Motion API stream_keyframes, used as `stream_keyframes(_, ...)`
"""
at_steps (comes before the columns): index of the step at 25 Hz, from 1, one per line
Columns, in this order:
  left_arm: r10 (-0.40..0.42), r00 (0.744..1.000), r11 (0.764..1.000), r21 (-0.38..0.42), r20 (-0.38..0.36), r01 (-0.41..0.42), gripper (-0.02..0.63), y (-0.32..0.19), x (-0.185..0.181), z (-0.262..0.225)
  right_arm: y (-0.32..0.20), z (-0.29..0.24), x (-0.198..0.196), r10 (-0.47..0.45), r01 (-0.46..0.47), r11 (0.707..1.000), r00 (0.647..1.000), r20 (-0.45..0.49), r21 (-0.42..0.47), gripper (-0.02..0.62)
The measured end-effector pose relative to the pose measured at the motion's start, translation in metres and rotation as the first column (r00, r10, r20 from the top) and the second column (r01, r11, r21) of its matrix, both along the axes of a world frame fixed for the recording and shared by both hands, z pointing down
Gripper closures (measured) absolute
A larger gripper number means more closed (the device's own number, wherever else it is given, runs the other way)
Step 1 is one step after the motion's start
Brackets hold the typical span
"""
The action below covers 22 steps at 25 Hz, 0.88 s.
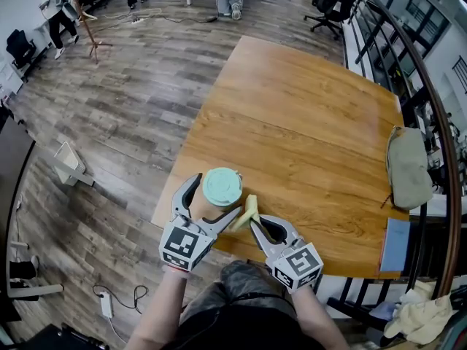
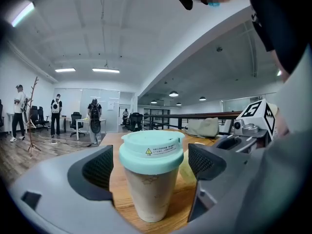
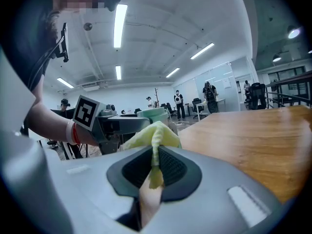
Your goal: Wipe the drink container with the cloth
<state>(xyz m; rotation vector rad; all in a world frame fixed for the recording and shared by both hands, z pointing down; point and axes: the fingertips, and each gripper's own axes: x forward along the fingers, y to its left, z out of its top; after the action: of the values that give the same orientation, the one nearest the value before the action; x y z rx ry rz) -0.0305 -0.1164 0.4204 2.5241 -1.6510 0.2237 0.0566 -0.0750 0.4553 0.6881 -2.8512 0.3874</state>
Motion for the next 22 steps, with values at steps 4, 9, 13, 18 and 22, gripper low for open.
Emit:
stream_keyframes(4, 0.040, 0.999, 0.999, 0.007, 0.016, -0.040, 0.146, -0.007, 0.008, 0.000, -0.008, 0.003, -0.003, -0.026, 0.026, 1.000, 1.000, -0.011, -0.002, 0.554)
stream_keyframes(9, 0.059, 0.998, 0.998, 0.020, 0.010, -0.059, 0.146, -0.014, 0.007, -0.005, -0.016, 0.005, -0.008, -0.055, 0.055, 0.998, 0.998, -0.006, -0.015, 0.554)
stream_keyframes(13, 0.075, 0.997, 0.997, 0.018, -0.030, -0.075, 0.149, -0.016, 0.006, -0.006, -0.020, 0.006, -0.009, -0.081, 0.081, 0.996, 0.997, 0.003, -0.023, 0.554)
stream_keyframes(18, 0.094, 0.991, 0.996, 0.000, -0.093, -0.095, 0.150, -0.017, 0.000, -0.008, -0.021, 0.008, -0.015, -0.119, 0.119, 0.993, 0.993, 0.011, -0.022, 0.554)
stream_keyframes(22, 0.107, 0.983, 0.994, 0.018, -0.147, -0.106, 0.150, -0.024, -0.010, -0.008, -0.022, 0.008, -0.022, -0.139, 0.139, 0.990, 0.990, -0.003, -0.020, 0.554)
